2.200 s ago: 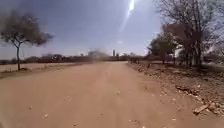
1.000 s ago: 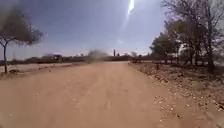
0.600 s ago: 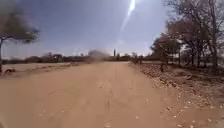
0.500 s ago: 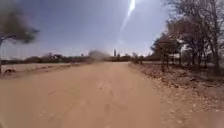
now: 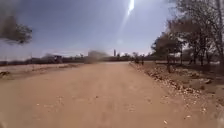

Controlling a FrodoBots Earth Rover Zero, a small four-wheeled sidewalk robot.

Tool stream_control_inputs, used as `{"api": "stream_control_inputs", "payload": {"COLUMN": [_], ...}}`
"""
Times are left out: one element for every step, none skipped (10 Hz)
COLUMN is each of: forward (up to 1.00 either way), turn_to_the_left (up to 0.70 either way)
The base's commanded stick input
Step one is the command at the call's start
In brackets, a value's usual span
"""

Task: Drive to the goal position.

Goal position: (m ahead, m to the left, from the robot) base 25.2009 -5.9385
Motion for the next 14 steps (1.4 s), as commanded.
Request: {"api": "stream_control_inputs", "payload": {"forward": [1.0,1.0,1.0,1.0,1.0,1.0,1.0,1.0,1.0,1.0,1.0,1.0,1.0,1.0], "turn_to_the_left": [0.0,0.0,0.0,0.0,0.0,0.0,0.0,0.0,0.0,0.0,0.0,0.0,0.0,0.0]}}
